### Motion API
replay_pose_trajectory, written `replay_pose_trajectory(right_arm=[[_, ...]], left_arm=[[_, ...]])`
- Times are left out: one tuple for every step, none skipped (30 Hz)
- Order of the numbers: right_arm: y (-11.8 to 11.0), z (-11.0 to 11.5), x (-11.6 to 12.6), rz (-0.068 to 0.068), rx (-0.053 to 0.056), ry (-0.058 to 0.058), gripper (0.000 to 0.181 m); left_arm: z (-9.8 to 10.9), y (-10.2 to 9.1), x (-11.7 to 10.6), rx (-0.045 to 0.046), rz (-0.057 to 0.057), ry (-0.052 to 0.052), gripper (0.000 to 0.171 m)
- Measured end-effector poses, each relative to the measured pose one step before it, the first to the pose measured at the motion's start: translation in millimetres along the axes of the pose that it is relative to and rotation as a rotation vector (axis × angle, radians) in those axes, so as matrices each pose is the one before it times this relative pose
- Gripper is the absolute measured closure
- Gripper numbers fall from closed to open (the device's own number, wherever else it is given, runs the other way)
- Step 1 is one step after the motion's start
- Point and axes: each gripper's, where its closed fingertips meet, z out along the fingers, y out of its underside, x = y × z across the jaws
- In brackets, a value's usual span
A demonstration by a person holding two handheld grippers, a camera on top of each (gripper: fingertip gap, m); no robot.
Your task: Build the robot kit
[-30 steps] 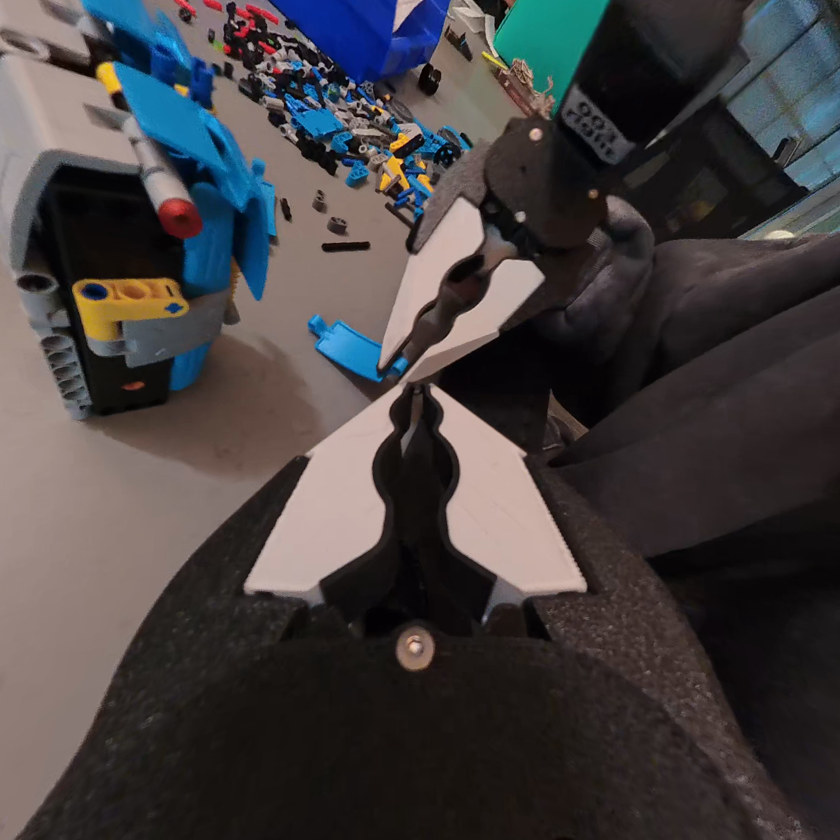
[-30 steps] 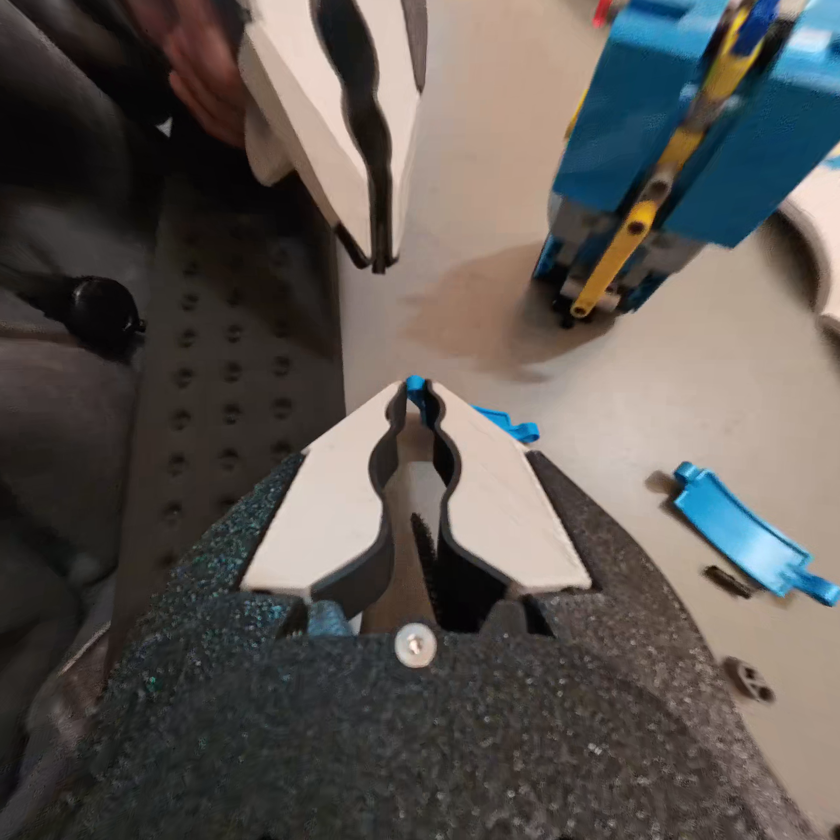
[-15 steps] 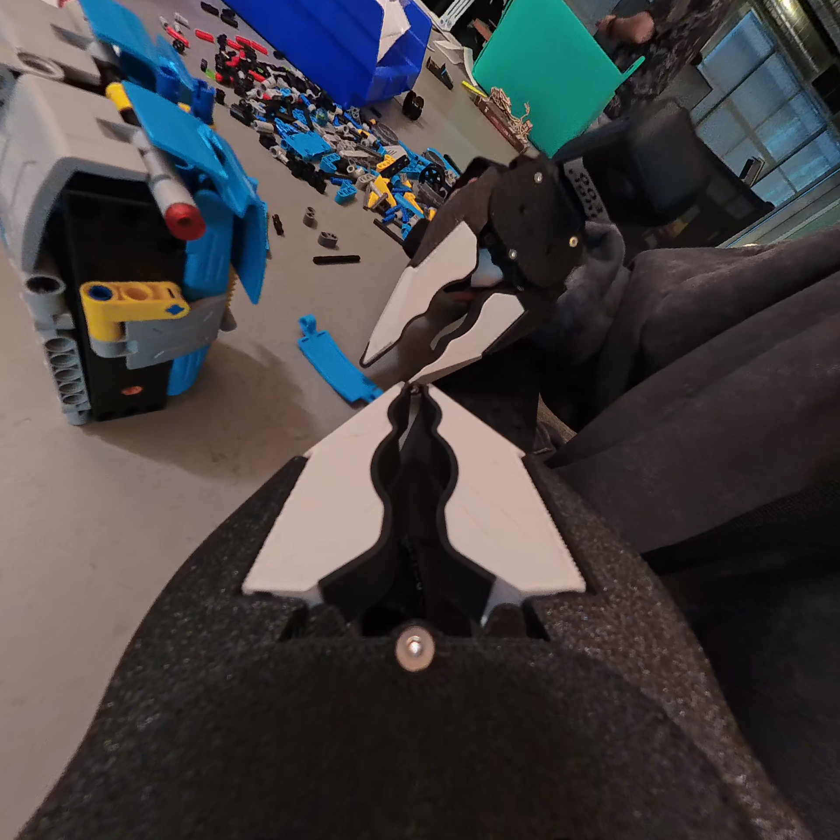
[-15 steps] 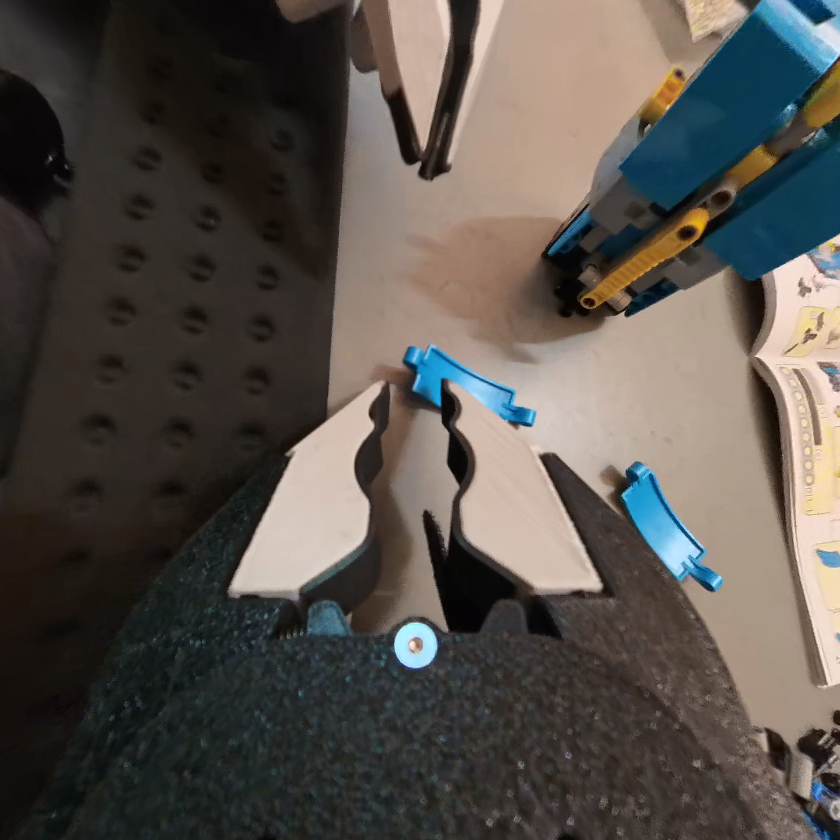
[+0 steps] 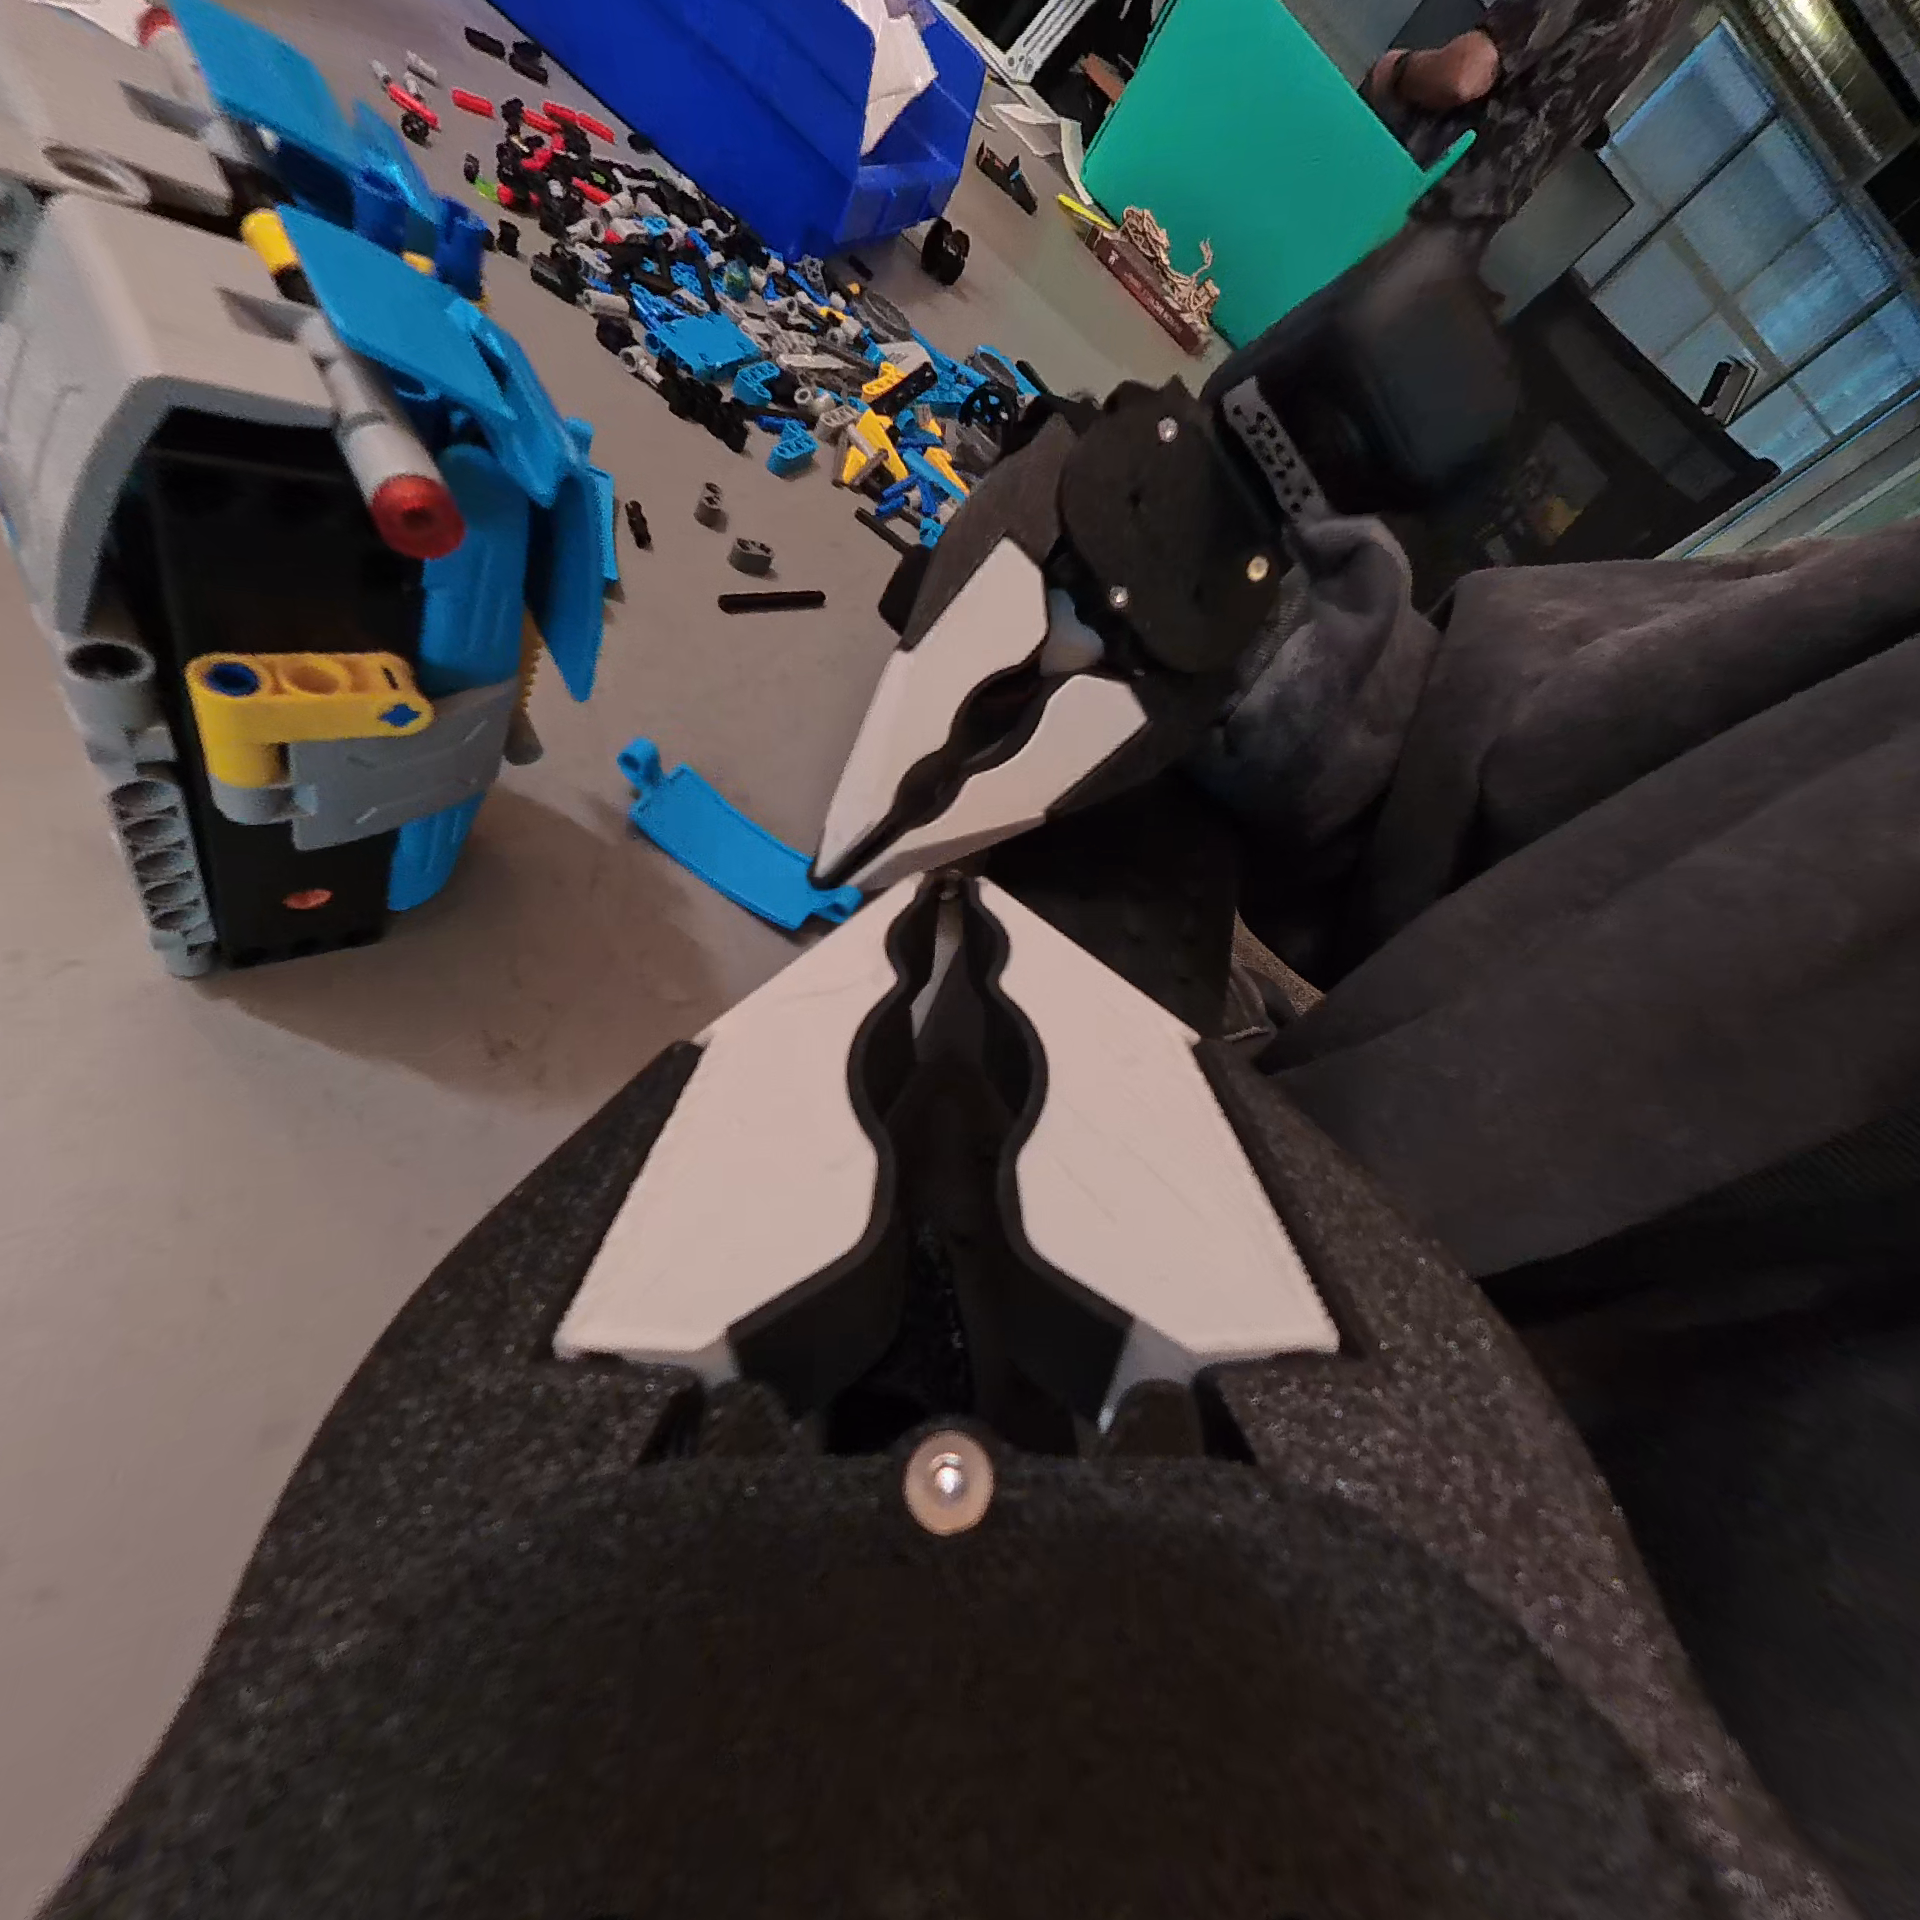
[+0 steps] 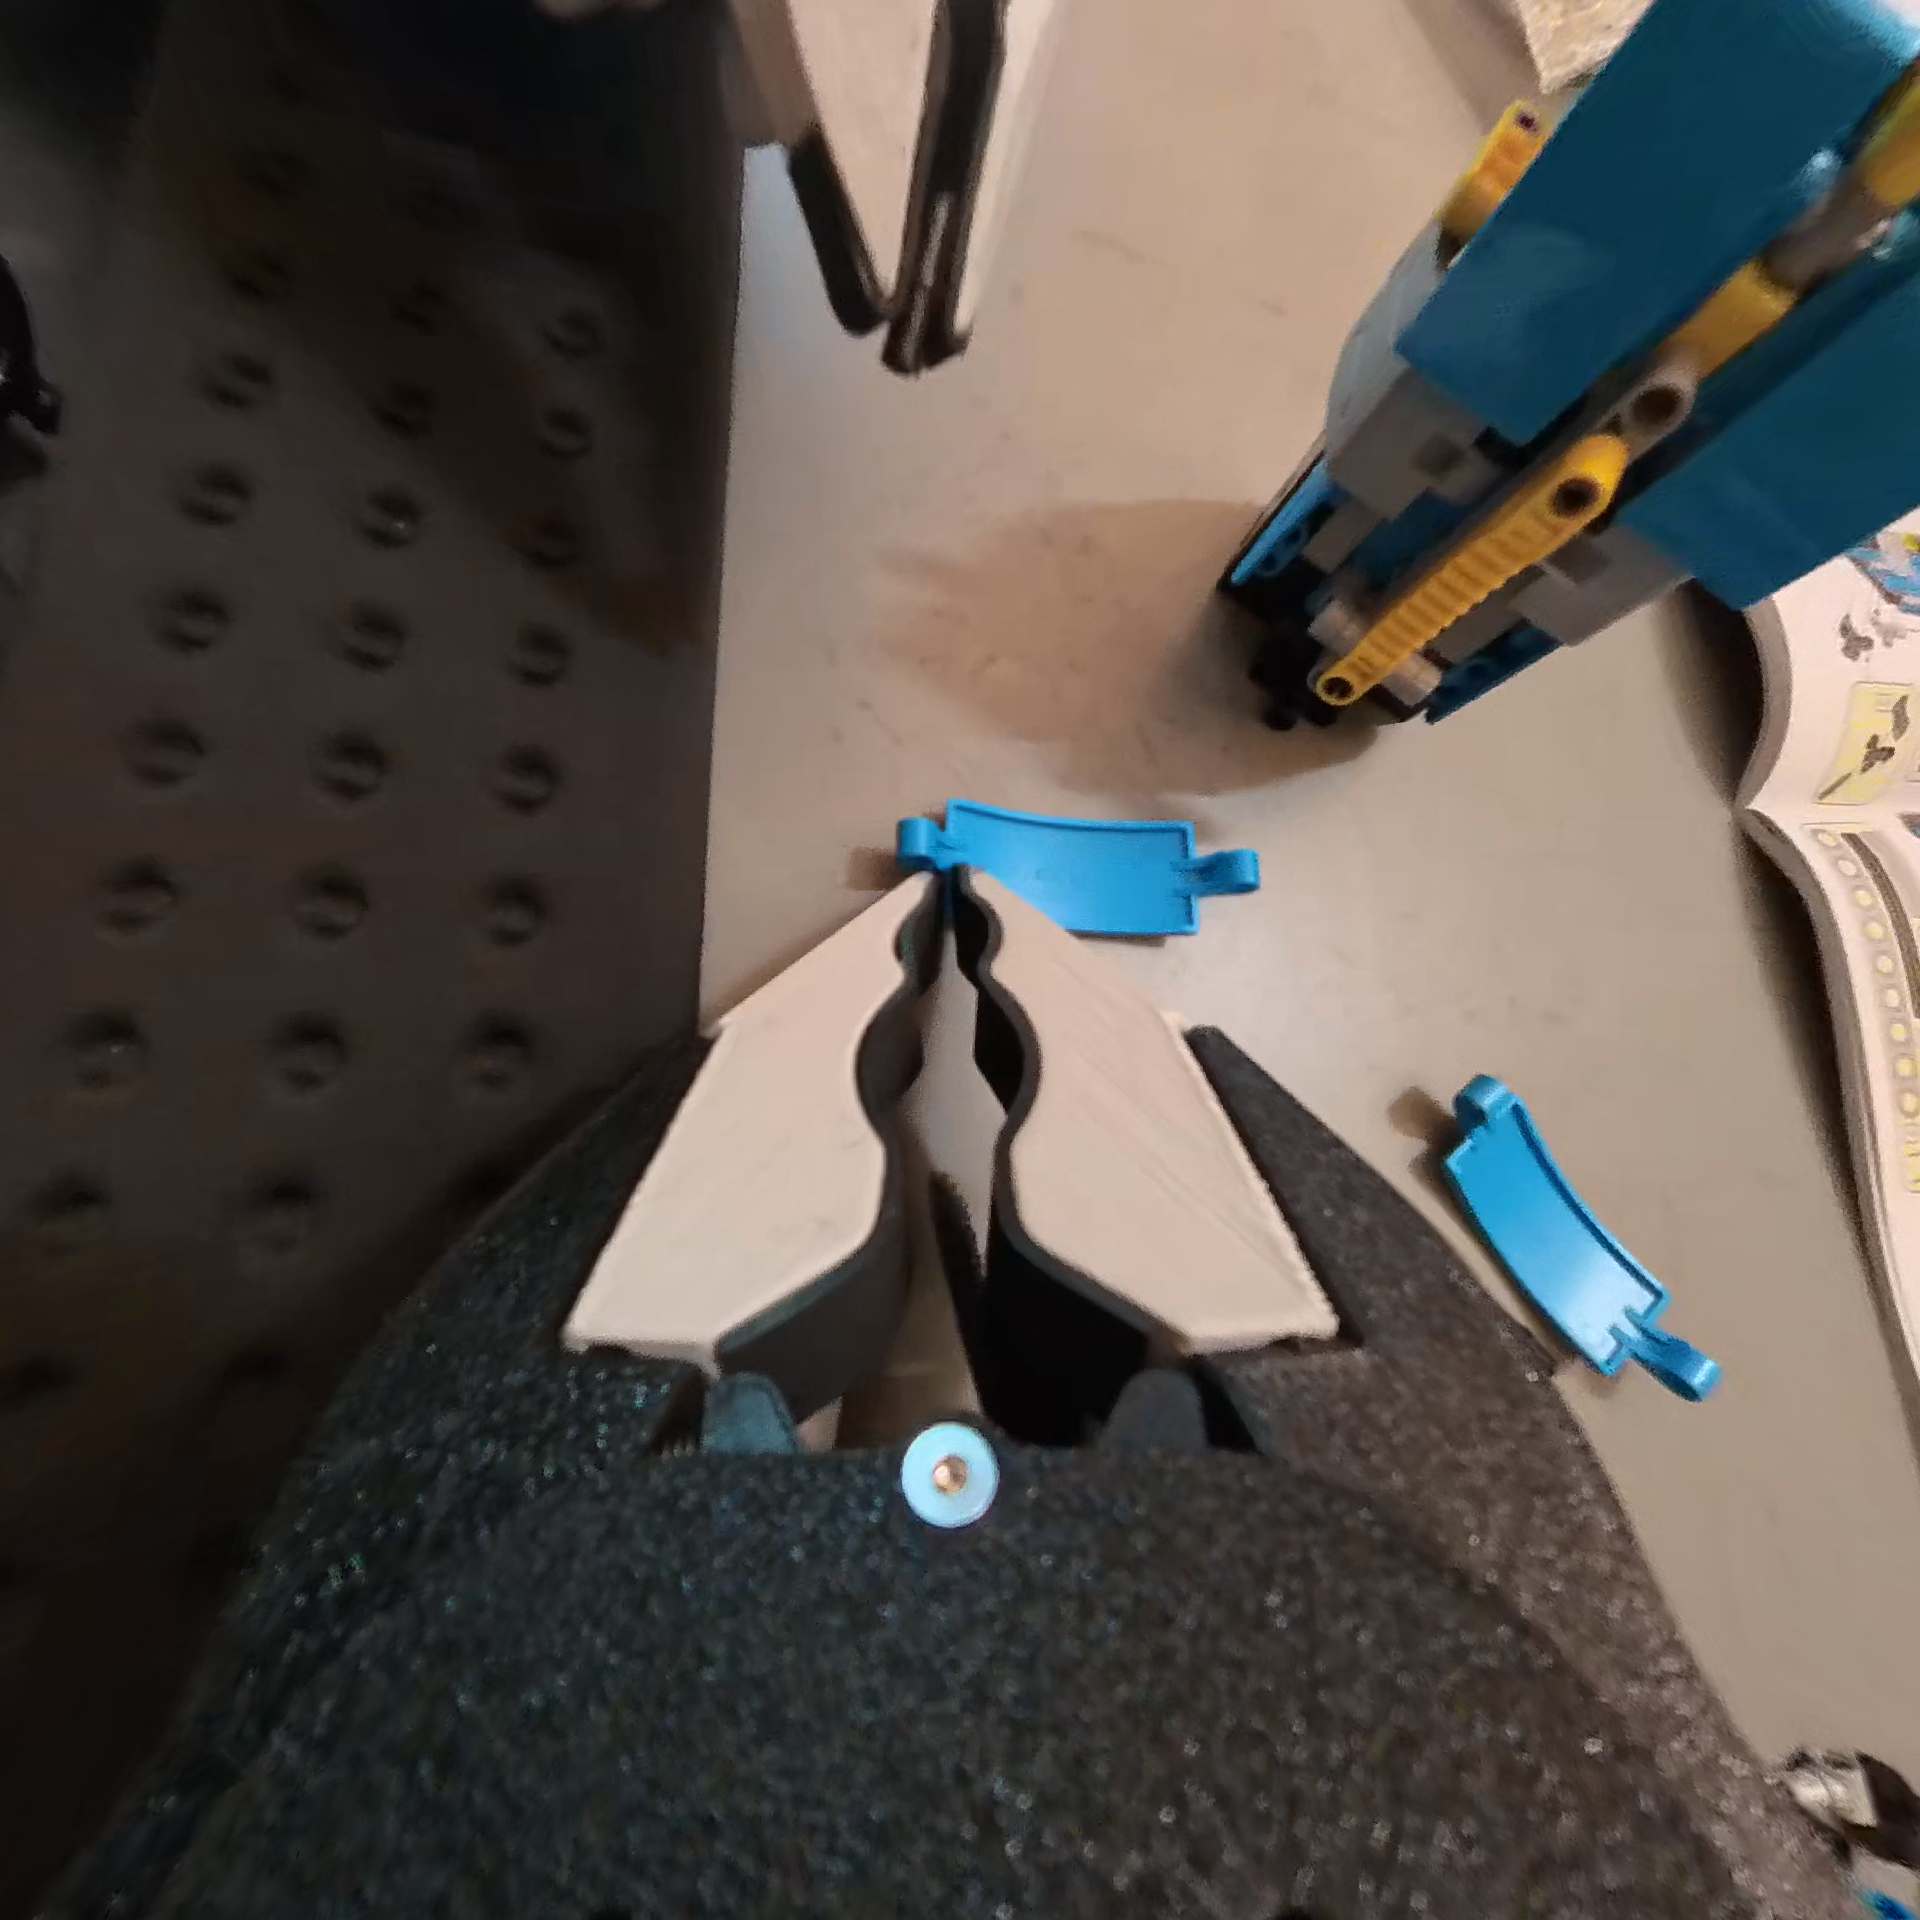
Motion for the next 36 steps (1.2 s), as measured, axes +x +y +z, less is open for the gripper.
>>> replay_pose_trajectory(right_arm=[[-4.96,-2.21,-0.69,0.0360,0.0262,-0.0220,0.181],[-7.54,-3.39,-1.77,0.0433,0.0425,-0.0315,0.181],[-8.07,-3.97,-1.38,0.0418,0.0464,-0.0282,0.181],[-9.21,-4.40,-2.04,0.0511,0.0527,-0.0351,0.181],[-7.39,-3.39,-3.66,0.0672,0.0419,-0.0521,0.181],[-4.72,-2.36,-3.84,0.0760,0.0279,-0.0560,0.181],[-5.50,-2.42,-3.39,0.0579,0.0388,-0.0485,0.181],[-2.37,-1.75,-4.66,0.0547,0.0181,-0.0545,0.181],[0.45,-0.82,-5.65,0.0576,-0.0022,-0.0603,0.180],[-3.29,-1.77,-6.02,0.0412,0.0242,-0.0581,0.180],[-3.68,-1.94,-8.23,0.0328,0.0253,-0.0679,0.181],[-0.39,-0.80,-4.50,0.0215,-0.0023,-0.0381,0.180],[-0.21,0.14,-0.30,0.0094,-0.0051,-0.0054,0.180],[-0.70,0.83,-4.14,0.0143,-0.0025,-0.0328,0.180],[-0.43,1.14,-3.59,0.0075,-0.0043,-0.0282,0.180],[1.04,1.12,3.51,-0.0050,-0.0117,0.0183,0.180],[2.70,1.44,4.30,0.0003,-0.0201,0.0201,0.180],[2.85,1.78,1.24,0.0061,-0.0168,-0.0007,0.180],[2.74,1.82,3.35,-0.0010,-0.0156,0.0155,0.180],[5.00,2.31,5.09,-0.0084,-0.0301,0.0321,0.180],[5.91,3.33,-1.15,-0.0185,-0.0363,0.0025,0.180],[4.98,4.00,-3.54,-0.0279,-0.0311,-0.0049,0.180],[6.55,4.70,-3.66,-0.0334,-0.0416,-0.0021,0.180],[6.17,4.84,-2.41,-0.0369,-0.0424,0.0085,0.178],[0.43,2.77,0.37,-0.0415,-0.0070,0.0271,0.177],[-2.84,0.23,1.14,-0.0421,0.0118,0.0368,0.177],[0.47,-0.06,-0.85,-0.0489,-0.0048,0.0276,0.169],[3.59,0.40,-0.45,-0.0531,-0.0226,0.0336,0.167],[4.10,0.77,1.55,-0.0483,-0.0260,0.0490,0.162],[2.69,1.06,1.43,-0.0431,-0.0193,0.0475,0.158],[0.92,1.10,1.38,-0.0335,-0.0093,0.0445,0.158],[-1.11,0.98,-0.08,-0.0248,0.0015,0.0306,0.158],[-2.66,0.68,-0.89,-0.0207,0.0090,0.0192,0.159],[-3.14,-0.02,1.95,-0.0201,0.0110,0.0331,0.161],[-3.68,-0.71,2.01,-0.0173,0.0175,0.0293,0.162],[-2.58,-0.98,1.41,-0.0129,0.0144,0.0190,0.169]], left_arm=[[-0.04,-0.55,-1.64,0.00205,-0.0041,-0.0091,0.168],[0.00,-0.31,-1.08,0.00066,-0.0039,-0.0047,0.168],[-0.05,-0.24,-0.37,0.00064,-0.0020,-0.0018,0.168],[-0.10,-0.27,-0.01,0.00129,0.0016,-0.0015,0.168],[-0.05,-0.23,0.48,0.00062,0.0046,-0.0003,0.168],[0.09,-0.07,0.73,-0.00014,0.0063,0.0009,0.168],[0.08,-0.41,1.24,0.00189,0.0105,0.0012,0.168],[-0.34,-1.44,1.46,0.00716,0.0183,-0.0006,0.168],[-0.56,-1.94,1.11,0.00809,0.0241,-0.0041,0.168],[-0.49,-1.93,0.57,0.00599,0.0271,-0.0079,0.168],[-0.18,-1.75,0.18,0.00395,0.0272,-0.0080,0.168],[0.78,-1.17,0.65,0.00057,0.0237,-0.0016,0.168],[2.01,-0.01,1.70,-0.00710,0.0185,0.0061,0.168],[3.41,1.75,1.82,-0.01770,0.0137,0.0074,0.168],[4.36,3.89,0.28,-0.03108,0.0074,-0.0005,0.168],[4.96,5.50,-1.06,-0.04191,0.0000,-0.0064,0.168],[5.38,6.80,-1.65,-0.05050,-0.0073,-0.0078,0.168],[5.70,8.56,-1.50,-0.06252,-0.0105,-0.0041,0.168],[6.26,10.60,-1.04,-0.07531,-0.0068,-0.0015,0.168],[6.33,9.63,-1.31,-0.06868,-0.0022,-0.0058,0.168],[5.52,6.97,-1.07,-0.05329,-0.0020,-0.0055,0.168],[4.08,4.60,0.80,-0.03934,0.0017,0.0047,0.168],[2.65,2.33,0.94,-0.02486,0.0044,0.0059,0.168],[1.34,0.46,-0.42,-0.01059,-0.0012,0.0006,0.168],[0.86,-0.01,-0.25,-0.00474,-0.0063,0.0041,0.168],[0.31,0.01,0.31,-0.00259,-0.0046,0.0082,0.168],[0.08,-0.01,0.15,-0.00135,-0.0031,0.0064,0.168],[0.00,0.10,0.11,-0.00044,-0.0031,0.0034,0.168],[-0.04,0.07,-0.07,0.00044,-0.0019,0.0013,0.168],[0.02,0.09,0.01,0.00029,-0.0009,0.0001,0.168],[0.00,0.00,-0.02,0.00001,-0.0005,-0.0004,0.168],[-0.03,-0.02,-0.05,-0.00017,-0.0006,0.0000,0.168],[0.15,0.00,-0.04,-0.00023,-0.0012,0.0009,0.168],[0.06,0.02,0.03,-0.00020,-0.0019,0.0018,0.168],[-0.09,-0.04,0.01,-0.00003,-0.0021,0.0020,0.168],[0.04,-0.01,-0.07,0.00051,-0.0016,0.0013,0.168]])
